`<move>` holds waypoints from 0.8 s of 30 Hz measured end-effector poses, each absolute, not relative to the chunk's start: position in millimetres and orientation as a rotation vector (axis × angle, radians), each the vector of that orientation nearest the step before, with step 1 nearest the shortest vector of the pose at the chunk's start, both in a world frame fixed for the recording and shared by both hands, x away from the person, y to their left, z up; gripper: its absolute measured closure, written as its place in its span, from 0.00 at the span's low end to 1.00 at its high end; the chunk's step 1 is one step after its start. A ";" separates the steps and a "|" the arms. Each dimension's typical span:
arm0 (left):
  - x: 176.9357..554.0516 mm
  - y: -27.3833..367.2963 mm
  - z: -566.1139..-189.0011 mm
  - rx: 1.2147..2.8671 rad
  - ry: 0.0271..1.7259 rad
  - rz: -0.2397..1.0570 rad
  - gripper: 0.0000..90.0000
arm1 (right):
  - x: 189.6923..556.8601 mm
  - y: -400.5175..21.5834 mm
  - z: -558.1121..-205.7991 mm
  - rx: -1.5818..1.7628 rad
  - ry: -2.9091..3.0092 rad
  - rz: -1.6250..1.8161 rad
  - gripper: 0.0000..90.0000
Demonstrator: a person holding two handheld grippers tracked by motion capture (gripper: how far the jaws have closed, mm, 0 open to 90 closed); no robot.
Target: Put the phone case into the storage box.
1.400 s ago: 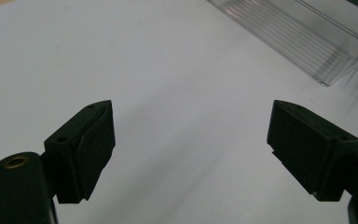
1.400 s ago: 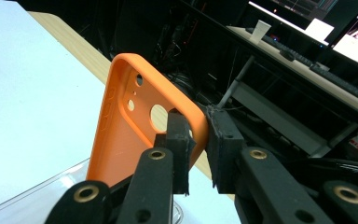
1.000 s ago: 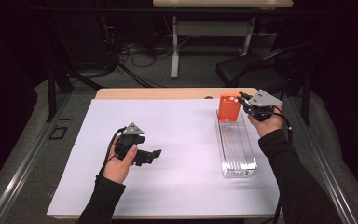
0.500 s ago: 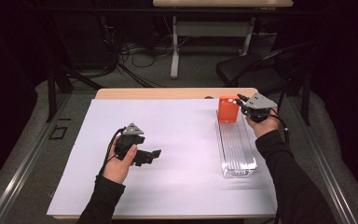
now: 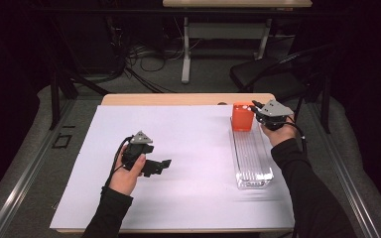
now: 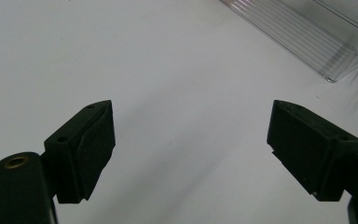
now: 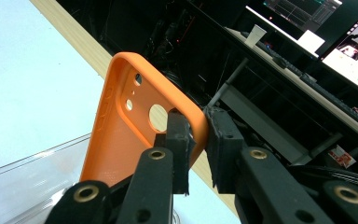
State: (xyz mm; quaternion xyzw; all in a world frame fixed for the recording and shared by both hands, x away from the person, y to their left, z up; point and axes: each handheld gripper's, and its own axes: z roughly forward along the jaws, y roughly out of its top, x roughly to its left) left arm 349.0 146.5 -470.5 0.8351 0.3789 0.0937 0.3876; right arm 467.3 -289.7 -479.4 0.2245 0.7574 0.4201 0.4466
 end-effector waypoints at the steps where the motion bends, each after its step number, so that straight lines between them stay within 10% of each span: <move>1: 349.0 146.5 -470.5 2.126 0.964 0.237 0.17 | 467.4 -289.9 -479.3 0.556 1.876 1.040 0.89; 24: 349.3 145.1 -471.9 2.136 0.967 0.229 0.17 | 471.9 -295.9 -482.4 0.559 1.877 0.952 0.85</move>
